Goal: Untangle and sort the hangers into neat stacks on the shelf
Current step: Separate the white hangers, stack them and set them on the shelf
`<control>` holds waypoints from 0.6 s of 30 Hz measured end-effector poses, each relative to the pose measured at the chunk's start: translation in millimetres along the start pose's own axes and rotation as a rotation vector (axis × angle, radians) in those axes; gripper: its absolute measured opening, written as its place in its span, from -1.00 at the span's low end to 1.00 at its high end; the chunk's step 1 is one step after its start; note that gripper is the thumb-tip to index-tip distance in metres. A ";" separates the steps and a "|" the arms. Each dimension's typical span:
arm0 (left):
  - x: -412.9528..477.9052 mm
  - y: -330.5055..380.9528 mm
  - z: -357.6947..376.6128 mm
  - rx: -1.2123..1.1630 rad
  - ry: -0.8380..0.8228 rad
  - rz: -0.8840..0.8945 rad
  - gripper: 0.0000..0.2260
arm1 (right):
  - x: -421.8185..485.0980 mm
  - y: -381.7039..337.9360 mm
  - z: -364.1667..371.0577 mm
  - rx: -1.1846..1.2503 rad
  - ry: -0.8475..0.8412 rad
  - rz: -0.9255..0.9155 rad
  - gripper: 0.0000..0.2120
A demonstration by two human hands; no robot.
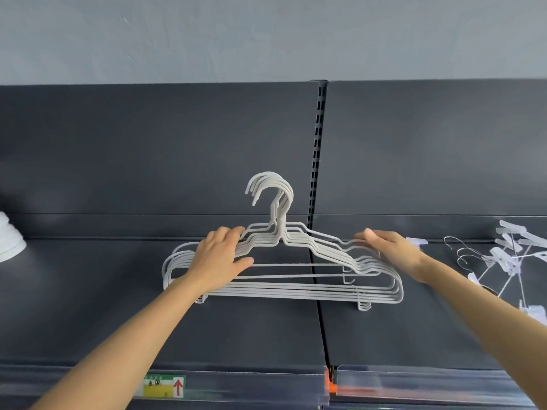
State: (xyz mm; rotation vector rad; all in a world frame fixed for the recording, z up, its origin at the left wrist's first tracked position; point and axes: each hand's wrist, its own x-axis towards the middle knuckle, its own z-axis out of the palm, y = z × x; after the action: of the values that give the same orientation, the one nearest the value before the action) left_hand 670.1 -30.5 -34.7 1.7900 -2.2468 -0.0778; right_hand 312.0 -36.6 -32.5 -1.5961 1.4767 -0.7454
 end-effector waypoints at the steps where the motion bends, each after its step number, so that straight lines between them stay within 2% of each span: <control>1: 1.1 0.2 -0.1 0.014 0.003 -0.004 -0.42 | -2.5 -10.0 4.3 -0.085 -0.006 -0.054 -0.61; 5: 4.9 1.9 -1.0 0.054 -0.002 -0.019 -0.48 | -8.0 -37.4 28.8 -0.515 -0.103 -0.194 -0.17; 7: 5.6 1.3 -2.3 0.052 -0.016 -0.006 -0.47 | -5.9 -41.4 42.5 -0.791 -0.057 -0.233 0.01; 9: 3.7 0.9 -3.8 0.010 -0.042 0.032 -0.42 | -1.4 -42.0 55.2 -0.949 0.025 -0.275 0.08; 10: 1.8 1.0 -4.9 -0.024 -0.059 0.049 -0.40 | 0.8 -41.2 61.5 -0.986 0.059 -0.303 0.04; 12: -1.3 1.3 -6.9 -0.072 -0.073 0.068 -0.45 | 2.1 -42.2 73.2 -0.975 0.109 -0.343 -0.19; 14: -2.2 1.1 -7.6 -0.075 -0.025 0.086 -0.69 | 1.9 -45.5 81.1 -0.873 0.108 -0.343 -0.39; 15: -2.6 1.0 -8.7 -0.075 0.002 0.088 -0.81 | 2.1 -46.9 82.8 -0.833 0.102 -0.339 -0.45; 18: -4.9 0.8 -10.6 -0.043 0.066 0.122 -0.82 | 3.8 -50.8 82.6 -0.805 0.150 -0.385 -0.51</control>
State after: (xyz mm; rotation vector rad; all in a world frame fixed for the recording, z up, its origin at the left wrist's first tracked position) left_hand 672.9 -24.3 -25.2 1.6063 -2.2836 -0.0418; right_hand 408.6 -27.3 -29.4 -2.5271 1.7145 -0.4959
